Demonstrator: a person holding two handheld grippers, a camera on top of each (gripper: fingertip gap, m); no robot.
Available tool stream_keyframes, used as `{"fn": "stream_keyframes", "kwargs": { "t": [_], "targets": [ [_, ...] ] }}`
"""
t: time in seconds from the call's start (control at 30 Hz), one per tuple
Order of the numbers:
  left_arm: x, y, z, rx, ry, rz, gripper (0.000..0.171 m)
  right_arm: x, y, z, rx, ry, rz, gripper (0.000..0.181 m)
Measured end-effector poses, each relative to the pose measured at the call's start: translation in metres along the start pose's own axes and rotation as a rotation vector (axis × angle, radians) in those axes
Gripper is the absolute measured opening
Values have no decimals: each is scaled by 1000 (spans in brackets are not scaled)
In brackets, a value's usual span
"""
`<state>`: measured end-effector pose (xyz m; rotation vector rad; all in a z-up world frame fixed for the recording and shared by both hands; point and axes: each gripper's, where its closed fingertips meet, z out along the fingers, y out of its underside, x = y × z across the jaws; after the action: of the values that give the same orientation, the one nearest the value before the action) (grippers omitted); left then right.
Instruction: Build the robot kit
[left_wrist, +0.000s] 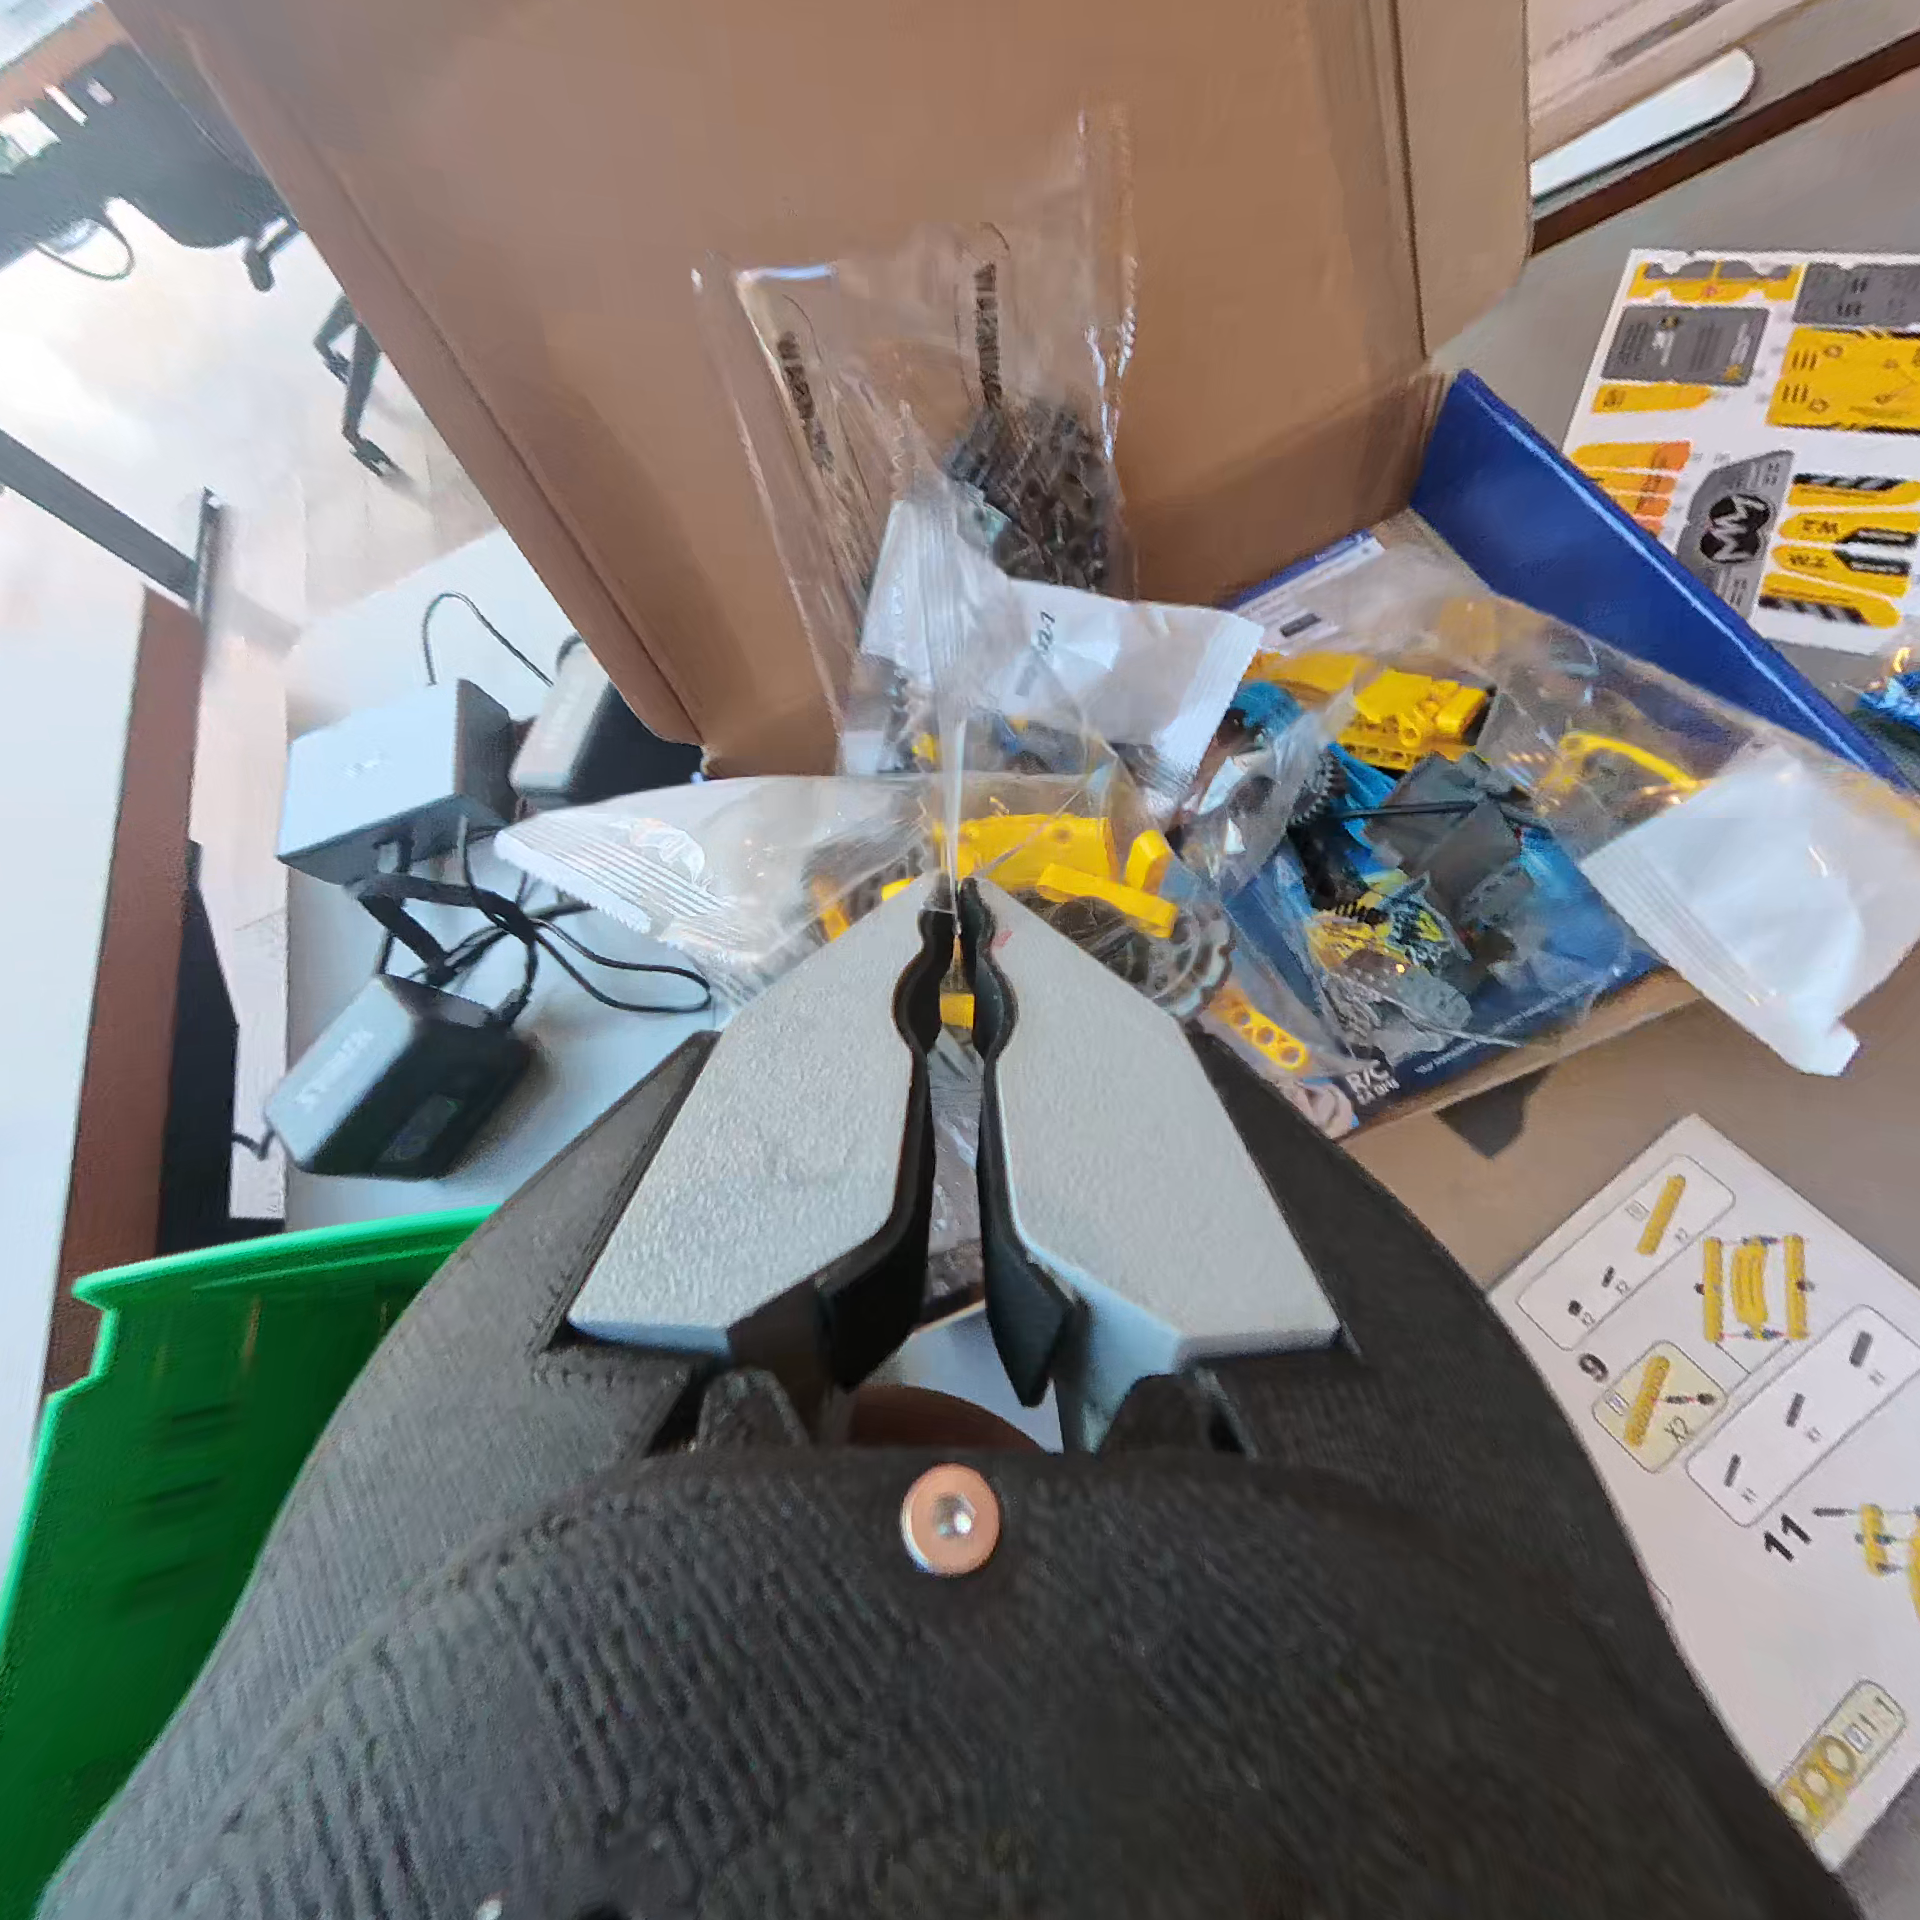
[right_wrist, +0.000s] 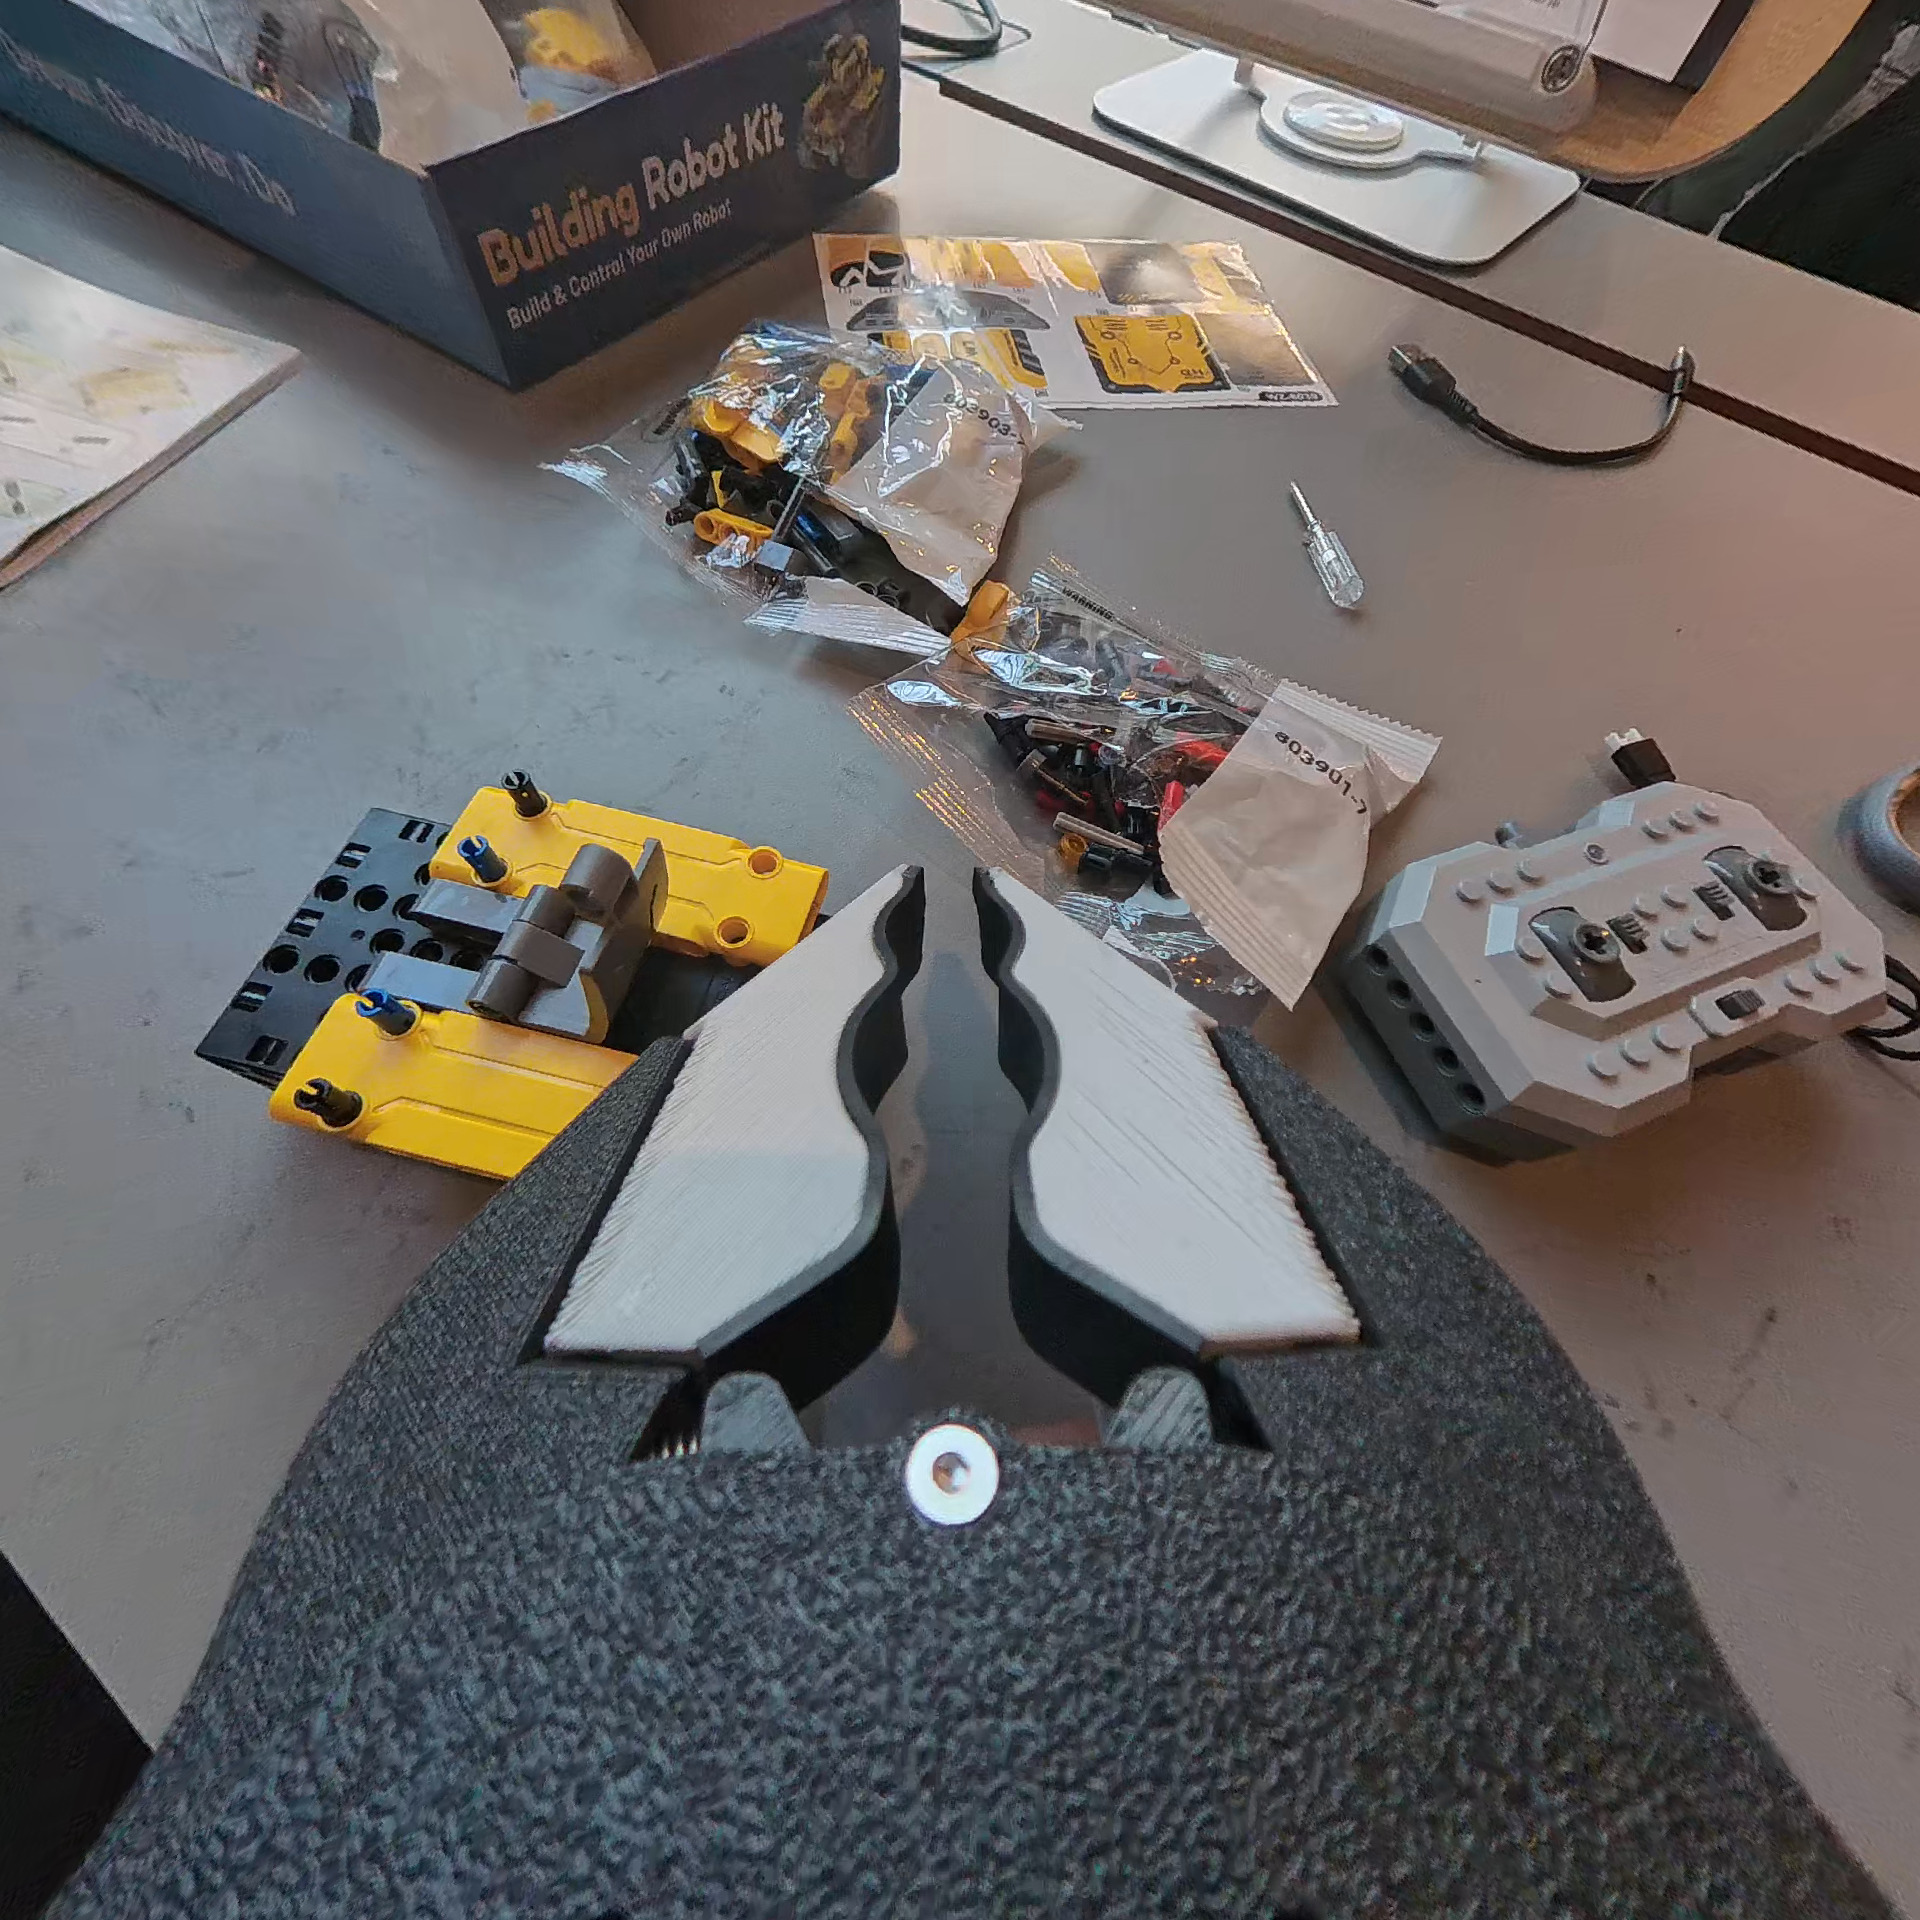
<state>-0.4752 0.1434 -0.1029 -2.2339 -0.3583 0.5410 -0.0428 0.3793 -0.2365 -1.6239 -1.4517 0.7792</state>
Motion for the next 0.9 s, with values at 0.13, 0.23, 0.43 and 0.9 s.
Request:
{"fn": "stream_keyframes", "kwargs": {
  "t": [0.13,0.23,0.43,0.9],
  "targets": [
    [-4,-14,-7,10,10,26,0,0,-1,-1,10,-3,4,9],
    [-1,-12,-10,1,33,-16,0,0,-2,-2,16,-8,11,9],
    [17,22,-15,-60,117,57,0,-1,-2,-2,20,-10,4,9],
    [-13,119,-60,-129,113,58,0,0,-1,-1,10,-3,1,9]
  ]
}}
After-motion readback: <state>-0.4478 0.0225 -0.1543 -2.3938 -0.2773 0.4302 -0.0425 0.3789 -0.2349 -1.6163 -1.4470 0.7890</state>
